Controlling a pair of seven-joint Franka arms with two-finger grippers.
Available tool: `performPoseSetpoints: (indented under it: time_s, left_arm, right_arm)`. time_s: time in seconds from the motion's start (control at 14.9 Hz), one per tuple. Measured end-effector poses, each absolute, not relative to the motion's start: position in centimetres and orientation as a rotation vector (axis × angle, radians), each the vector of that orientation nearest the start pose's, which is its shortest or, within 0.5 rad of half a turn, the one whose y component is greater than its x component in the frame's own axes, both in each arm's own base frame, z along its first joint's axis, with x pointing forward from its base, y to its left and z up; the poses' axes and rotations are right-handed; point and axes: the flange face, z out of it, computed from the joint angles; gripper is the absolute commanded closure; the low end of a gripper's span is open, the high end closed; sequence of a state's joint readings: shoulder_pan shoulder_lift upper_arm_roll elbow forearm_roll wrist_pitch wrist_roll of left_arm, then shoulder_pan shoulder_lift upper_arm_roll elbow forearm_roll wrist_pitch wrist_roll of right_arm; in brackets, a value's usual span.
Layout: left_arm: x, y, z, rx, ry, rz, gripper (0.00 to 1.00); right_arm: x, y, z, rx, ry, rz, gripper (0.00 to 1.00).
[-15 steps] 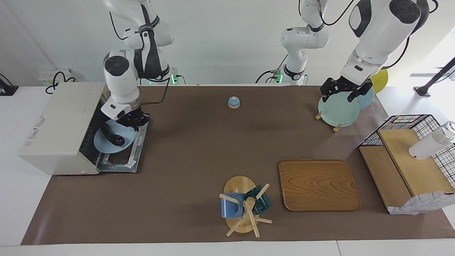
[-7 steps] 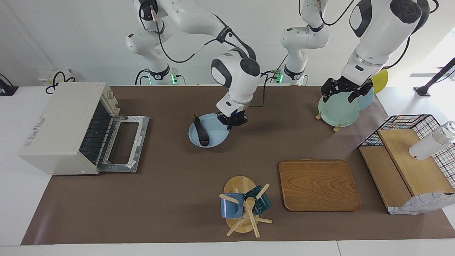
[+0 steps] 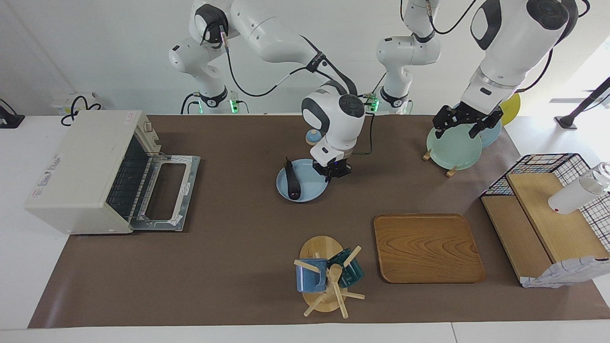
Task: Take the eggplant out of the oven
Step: 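Pull the plate with the eggplant out and set it mid-table, then reach the left gripper to the eggplant while the right gripper releases the plate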
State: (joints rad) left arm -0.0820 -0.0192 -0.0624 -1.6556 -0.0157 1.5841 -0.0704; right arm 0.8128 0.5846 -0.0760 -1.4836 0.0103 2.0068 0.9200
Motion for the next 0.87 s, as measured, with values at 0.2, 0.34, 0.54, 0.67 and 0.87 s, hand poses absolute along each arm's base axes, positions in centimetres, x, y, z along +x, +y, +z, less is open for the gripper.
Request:
performPoseSetpoints:
  time_s: [0.2,0.34,0.54,0.67,0.87]
  left_arm:
    - [54.2,-8.1,59.7,-3.148,0.112,0.076,0.0]
    - [54.2,-8.1,59.7,-3.149,0.111,0.07,0.0]
    - [54.3,-8.6,59.5,-3.166,0.094,0.054,0.0]
    - [54.4,-10.3,59.1,-3.198,0.06,0.031,0.0]
    - [53.6,-16.1,56.5,-3.229,0.074,0.016,0.0]
  right_arm:
    - [52.7,47.2,34.6,-3.167,0.271,-0.015,0.39]
    - [54.3,44.7,36.9,-3.188,0.189,-0.004,0.41]
    - [57.0,37.8,41.4,-3.228,0.068,0.074,0.6]
    - [58.4,32.5,43.7,-3.293,-0.055,0.115,0.81]
    - [60.0,23.7,43.6,-3.342,-0.201,0.235,1.0]
